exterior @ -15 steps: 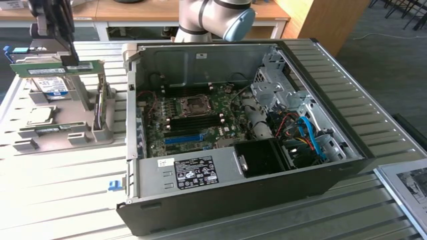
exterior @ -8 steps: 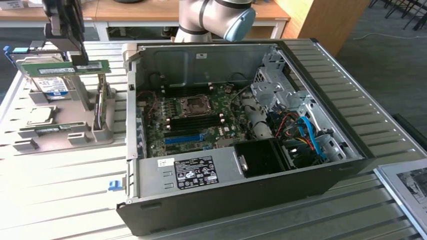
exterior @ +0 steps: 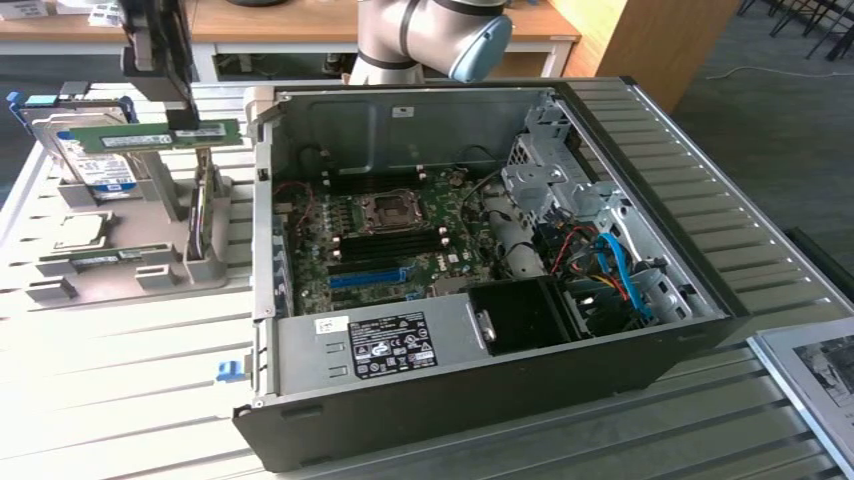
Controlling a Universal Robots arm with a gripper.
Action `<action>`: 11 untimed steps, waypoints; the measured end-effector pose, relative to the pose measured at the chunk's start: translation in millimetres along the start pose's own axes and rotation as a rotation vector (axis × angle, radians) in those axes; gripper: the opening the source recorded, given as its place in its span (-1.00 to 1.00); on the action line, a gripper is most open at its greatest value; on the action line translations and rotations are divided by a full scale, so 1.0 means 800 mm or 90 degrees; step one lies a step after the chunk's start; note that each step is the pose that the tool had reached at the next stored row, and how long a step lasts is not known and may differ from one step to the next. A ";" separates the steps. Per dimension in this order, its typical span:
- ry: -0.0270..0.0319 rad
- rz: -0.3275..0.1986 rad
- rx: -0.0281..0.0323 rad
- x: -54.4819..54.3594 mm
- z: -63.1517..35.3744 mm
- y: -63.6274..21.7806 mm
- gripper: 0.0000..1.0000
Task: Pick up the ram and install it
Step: 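Pick up the ram and move it above insertion slot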
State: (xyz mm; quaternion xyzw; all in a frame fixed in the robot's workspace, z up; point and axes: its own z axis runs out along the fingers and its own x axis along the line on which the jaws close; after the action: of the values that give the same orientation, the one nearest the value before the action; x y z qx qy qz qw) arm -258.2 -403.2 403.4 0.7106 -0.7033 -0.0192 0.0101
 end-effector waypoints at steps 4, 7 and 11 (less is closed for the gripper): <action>0.0001 0.000 -0.0001 0.000 -0.001 -0.012 -0.76; 0.0000 0.000 0.0000 0.000 -0.001 -0.021 -0.76; 0.0000 0.000 0.0000 0.000 -0.001 -0.034 -0.76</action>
State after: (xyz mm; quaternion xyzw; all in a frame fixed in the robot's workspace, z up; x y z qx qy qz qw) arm -231.2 -403.2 403.5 0.7106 -0.7033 -0.0192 0.0101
